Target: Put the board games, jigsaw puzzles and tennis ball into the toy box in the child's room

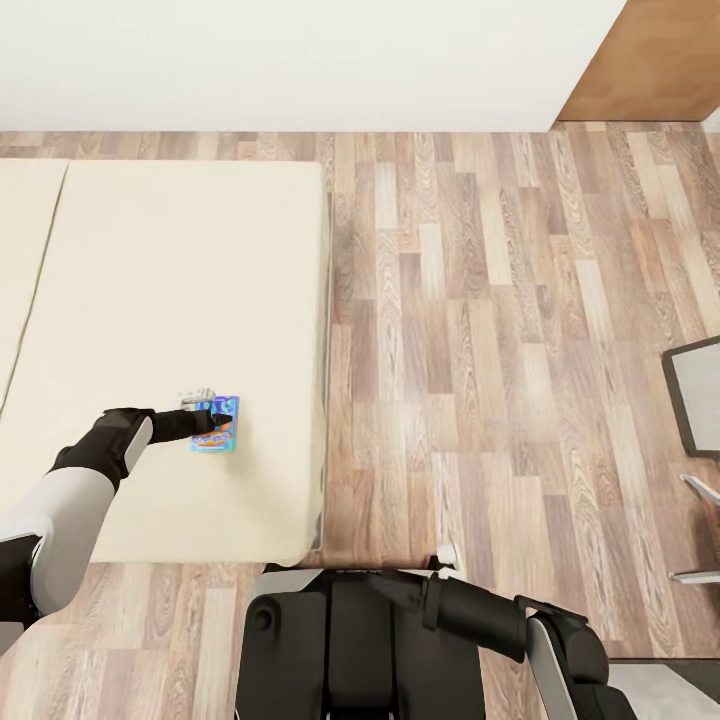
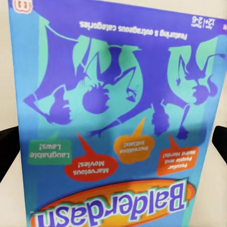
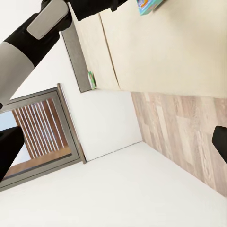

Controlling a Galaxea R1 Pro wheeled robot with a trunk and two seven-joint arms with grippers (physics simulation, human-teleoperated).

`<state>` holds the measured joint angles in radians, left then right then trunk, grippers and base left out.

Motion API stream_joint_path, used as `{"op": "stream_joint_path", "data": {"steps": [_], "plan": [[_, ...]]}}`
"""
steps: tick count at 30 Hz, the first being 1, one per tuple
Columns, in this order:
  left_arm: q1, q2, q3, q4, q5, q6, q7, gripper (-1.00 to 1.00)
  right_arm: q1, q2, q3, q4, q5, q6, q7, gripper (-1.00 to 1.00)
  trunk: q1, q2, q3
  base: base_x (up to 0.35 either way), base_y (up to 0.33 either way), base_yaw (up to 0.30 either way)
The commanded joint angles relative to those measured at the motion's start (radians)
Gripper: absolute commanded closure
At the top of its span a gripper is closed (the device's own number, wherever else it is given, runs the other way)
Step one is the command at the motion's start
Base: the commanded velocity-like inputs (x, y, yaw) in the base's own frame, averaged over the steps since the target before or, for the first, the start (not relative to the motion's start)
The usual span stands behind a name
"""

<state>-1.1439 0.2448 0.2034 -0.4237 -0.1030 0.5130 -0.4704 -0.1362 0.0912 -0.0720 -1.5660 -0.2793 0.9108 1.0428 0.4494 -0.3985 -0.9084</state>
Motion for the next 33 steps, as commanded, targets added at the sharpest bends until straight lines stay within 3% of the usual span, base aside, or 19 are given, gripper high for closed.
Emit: {"op": "stream_joint_path", "data": {"steps": [1,33], "plan": [[0.000,-0.001,0.008,-0.001,-0.010,0.005,-0.008,-1.00,0.000,0.001,-0.002,0.000,0.001,0.004,0.003,-1.00,0.001,-0.002,-0.001,0.000,-0.013,0.000],[0.000,-0.001,0.008,-0.001,-0.010,0.005,-0.008,-1.00,0.000,0.001,-0.002,0.000,0.002,0.003,0.004,-1.00,0.001,-0.002,-0.001,0.000,-0.105,0.000]]}}
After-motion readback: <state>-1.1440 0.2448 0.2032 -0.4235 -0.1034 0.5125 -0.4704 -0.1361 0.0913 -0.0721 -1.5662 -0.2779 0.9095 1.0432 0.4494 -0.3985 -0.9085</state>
